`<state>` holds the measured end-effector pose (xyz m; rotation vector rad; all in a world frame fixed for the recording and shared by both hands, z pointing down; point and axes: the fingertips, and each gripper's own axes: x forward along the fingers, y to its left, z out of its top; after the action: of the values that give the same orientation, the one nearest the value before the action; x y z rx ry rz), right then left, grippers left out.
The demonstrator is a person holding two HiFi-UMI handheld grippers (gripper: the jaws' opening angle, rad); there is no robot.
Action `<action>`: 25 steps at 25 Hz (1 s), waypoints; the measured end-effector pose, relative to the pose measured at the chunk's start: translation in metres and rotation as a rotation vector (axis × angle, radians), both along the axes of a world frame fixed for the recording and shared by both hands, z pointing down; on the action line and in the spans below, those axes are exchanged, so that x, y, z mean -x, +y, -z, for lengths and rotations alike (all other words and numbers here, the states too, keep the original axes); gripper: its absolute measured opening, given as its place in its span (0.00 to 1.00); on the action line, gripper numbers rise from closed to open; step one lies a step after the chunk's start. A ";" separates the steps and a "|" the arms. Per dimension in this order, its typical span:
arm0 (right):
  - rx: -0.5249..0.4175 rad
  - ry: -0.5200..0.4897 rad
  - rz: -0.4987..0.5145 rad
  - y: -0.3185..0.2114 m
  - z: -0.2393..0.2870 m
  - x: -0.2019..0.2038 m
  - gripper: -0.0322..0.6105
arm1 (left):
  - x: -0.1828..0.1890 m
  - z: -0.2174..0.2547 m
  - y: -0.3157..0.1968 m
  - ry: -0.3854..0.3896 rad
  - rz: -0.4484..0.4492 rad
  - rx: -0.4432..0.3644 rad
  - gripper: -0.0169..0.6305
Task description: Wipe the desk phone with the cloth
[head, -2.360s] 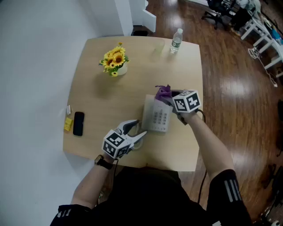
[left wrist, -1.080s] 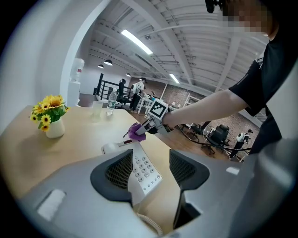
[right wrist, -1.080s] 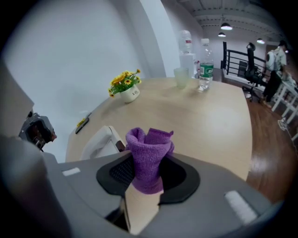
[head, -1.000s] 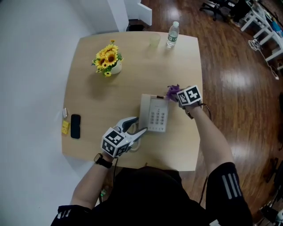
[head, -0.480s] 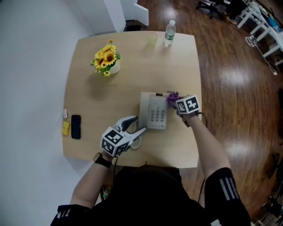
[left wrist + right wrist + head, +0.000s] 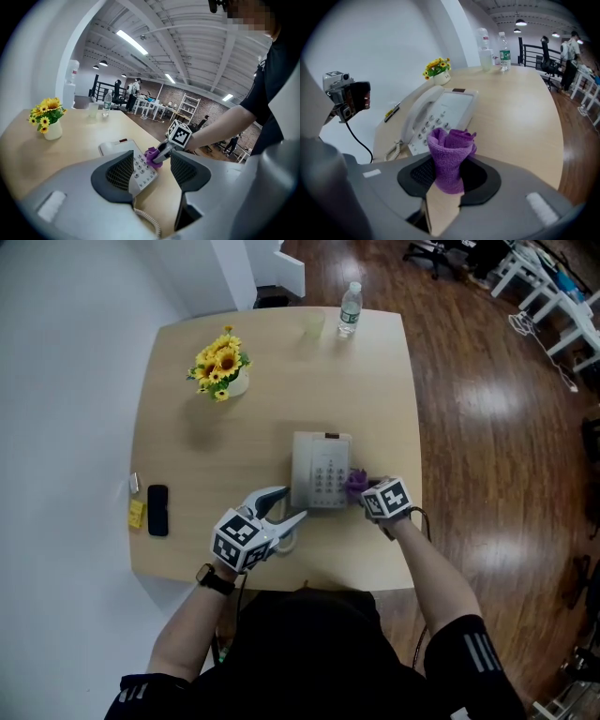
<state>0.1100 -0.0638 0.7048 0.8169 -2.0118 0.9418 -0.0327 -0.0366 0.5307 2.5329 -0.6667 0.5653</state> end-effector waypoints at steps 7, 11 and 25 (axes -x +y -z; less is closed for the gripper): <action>0.052 0.011 0.034 0.053 -0.013 0.008 0.26 | 0.004 0.002 0.003 0.007 -0.003 -0.007 0.40; 0.035 0.053 0.089 0.056 -0.006 0.004 0.26 | 0.007 0.004 0.004 0.012 0.003 -0.008 0.40; -0.258 0.176 0.085 -0.131 0.063 0.018 0.27 | 0.019 0.002 0.001 0.003 0.048 -0.002 0.40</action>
<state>0.0924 -0.1952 0.6416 0.9105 -2.0201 0.5492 -0.0514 -0.0352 0.5287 2.5123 -0.7256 0.5445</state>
